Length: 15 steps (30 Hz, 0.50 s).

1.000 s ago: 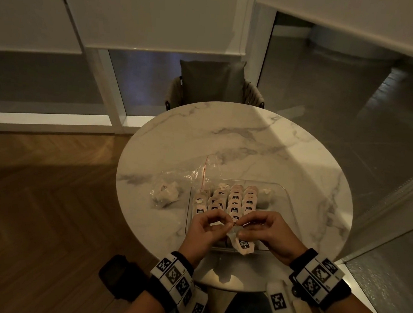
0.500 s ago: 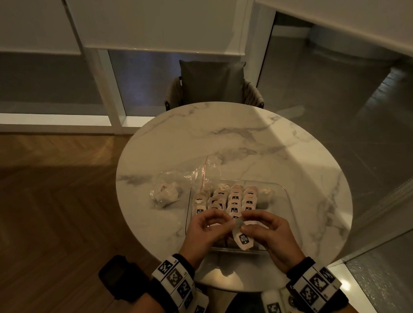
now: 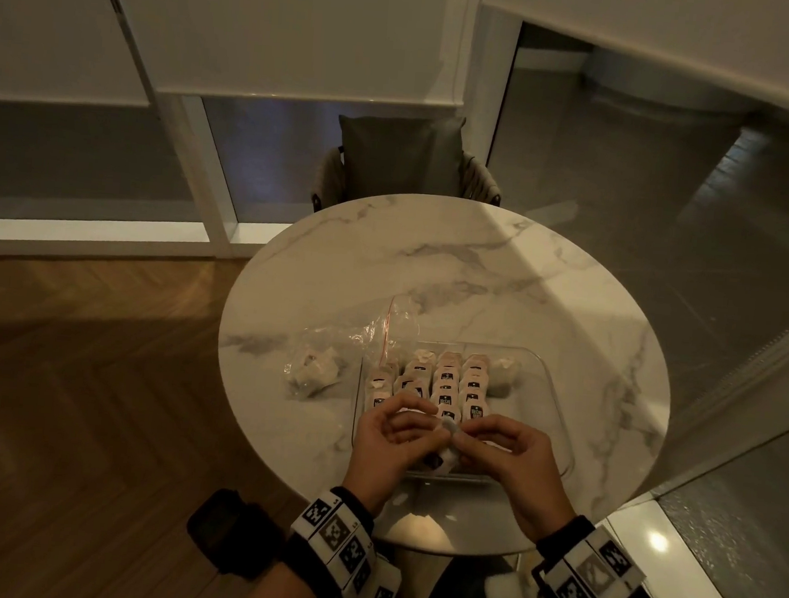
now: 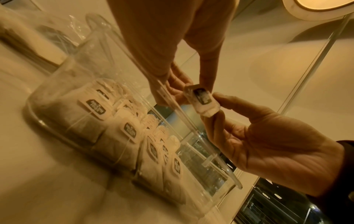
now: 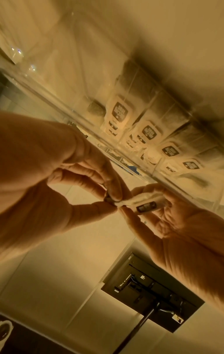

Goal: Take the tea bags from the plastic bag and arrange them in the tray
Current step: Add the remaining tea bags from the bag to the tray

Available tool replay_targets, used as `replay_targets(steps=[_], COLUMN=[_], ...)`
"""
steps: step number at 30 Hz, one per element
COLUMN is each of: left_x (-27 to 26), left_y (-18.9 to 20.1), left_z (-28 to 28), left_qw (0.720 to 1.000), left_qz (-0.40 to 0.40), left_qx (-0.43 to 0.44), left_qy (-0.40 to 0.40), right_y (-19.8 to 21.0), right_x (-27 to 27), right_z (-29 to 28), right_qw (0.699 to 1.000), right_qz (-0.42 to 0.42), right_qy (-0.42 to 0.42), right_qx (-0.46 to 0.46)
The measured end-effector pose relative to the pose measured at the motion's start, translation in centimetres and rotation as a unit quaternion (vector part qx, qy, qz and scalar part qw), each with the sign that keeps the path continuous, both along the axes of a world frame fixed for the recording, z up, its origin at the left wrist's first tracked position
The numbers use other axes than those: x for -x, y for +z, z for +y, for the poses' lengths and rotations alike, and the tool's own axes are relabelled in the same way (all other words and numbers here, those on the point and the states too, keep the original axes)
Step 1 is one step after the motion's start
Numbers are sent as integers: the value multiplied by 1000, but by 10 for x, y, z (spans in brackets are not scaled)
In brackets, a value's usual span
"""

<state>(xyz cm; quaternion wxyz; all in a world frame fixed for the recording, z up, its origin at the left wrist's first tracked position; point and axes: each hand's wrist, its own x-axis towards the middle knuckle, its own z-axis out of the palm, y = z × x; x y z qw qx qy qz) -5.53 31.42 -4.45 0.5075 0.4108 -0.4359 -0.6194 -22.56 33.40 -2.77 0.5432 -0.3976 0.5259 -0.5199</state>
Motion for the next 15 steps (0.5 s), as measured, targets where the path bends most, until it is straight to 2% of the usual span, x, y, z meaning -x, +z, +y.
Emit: replay_targets(steps=[4, 9, 12, 15], left_x=[-1, 1, 2, 5], left_y=[1, 2, 0, 0], left_z=[0, 1, 1, -2], left_qw=[1000, 1000, 999, 1000], left_qz=[-16, -22, -36, -8], left_qx=[7, 20, 33, -2], left_qy=[-15, -9, 1, 29], right_y=[-4, -6, -4, 0], right_x=[-3, -8, -10, -11], right_z=[2, 6, 6, 4], right_qw=[999, 990, 985, 981], right_qz=[-38, -130, -150, -171], right_qy=[-14, -29, -45, -54], right_qx=[2, -48, -66, -73])
